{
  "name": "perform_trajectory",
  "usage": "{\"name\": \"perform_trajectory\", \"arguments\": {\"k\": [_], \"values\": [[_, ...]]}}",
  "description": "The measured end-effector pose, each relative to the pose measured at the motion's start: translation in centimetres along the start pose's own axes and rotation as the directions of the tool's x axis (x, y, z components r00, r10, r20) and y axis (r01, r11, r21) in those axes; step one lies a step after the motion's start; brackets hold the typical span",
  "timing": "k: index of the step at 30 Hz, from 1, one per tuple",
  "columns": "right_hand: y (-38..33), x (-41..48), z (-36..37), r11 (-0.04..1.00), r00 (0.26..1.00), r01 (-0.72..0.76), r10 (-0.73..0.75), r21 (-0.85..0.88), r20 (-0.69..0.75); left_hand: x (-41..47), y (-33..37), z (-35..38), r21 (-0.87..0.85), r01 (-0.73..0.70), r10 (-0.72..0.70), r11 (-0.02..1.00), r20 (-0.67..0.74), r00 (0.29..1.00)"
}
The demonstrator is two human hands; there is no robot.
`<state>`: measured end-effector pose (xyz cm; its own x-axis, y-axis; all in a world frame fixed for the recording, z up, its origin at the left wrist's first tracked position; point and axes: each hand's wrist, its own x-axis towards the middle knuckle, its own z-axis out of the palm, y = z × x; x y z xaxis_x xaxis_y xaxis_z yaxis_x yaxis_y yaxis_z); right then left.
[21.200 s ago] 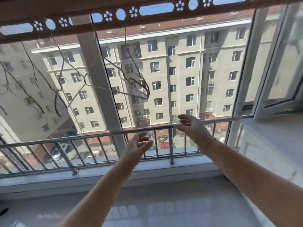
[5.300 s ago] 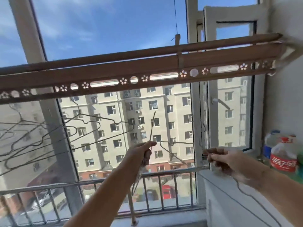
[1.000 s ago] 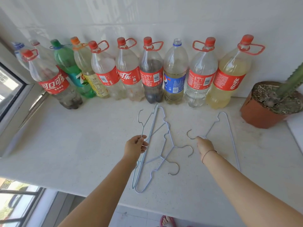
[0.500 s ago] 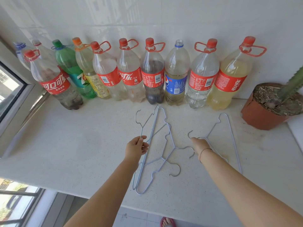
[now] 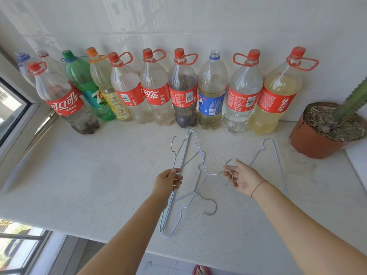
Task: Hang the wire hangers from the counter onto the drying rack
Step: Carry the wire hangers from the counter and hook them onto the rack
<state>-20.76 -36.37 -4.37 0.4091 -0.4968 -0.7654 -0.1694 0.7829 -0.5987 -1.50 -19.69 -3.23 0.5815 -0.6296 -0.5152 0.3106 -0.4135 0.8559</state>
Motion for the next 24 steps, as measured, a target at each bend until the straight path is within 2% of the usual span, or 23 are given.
{"name": "perform_trajectory", "arguments": {"k": [4,9,12,14,16,18,22,24], "values": [[-1.0,-1.3,2.3,0.993,0.953,0.032,-0.065,0.113,0.297,-0.1,-0.2,0.2,0.052,0.034,-0.037,0.998,0.055,0.998],[-1.9,-1.7,6.3,0.995,0.861,0.089,-0.104,0.055,0.498,-1.1,0.2,0.3,0.096,0.073,-0.087,0.993,0.145,0.986],[-2.0,-1.7,8.0,0.990,0.860,0.137,-0.113,-0.012,0.497,-1.3,0.8,0.1,0.056,0.062,-0.068,0.997,0.109,0.992],[-2.0,-1.6,8.6,0.941,0.884,0.290,-0.193,-0.176,0.426,-1.2,1.1,-0.2,0.073,0.010,-0.013,0.997,0.046,0.999],[-2.1,-1.4,8.9,0.786,0.852,0.487,-0.331,-0.382,0.405,-1.3,1.5,-0.7,0.081,-0.044,0.043,0.996,0.015,0.999],[-2.7,-1.4,9.2,0.580,0.772,0.634,-0.428,-0.512,0.470,-1.7,2.1,-1.3,0.066,-0.064,0.063,0.996,0.019,0.998],[-4.5,-2.3,10.6,0.214,0.606,0.785,-0.458,-0.582,0.650,-3.6,3.8,-2.8,0.045,-0.074,0.069,0.996,0.095,0.993],[-5.4,-3.1,11.4,0.118,0.562,0.807,-0.452,-0.579,0.692,-4.8,4.7,-3.7,0.032,-0.088,0.083,0.996,0.128,0.988]]}}
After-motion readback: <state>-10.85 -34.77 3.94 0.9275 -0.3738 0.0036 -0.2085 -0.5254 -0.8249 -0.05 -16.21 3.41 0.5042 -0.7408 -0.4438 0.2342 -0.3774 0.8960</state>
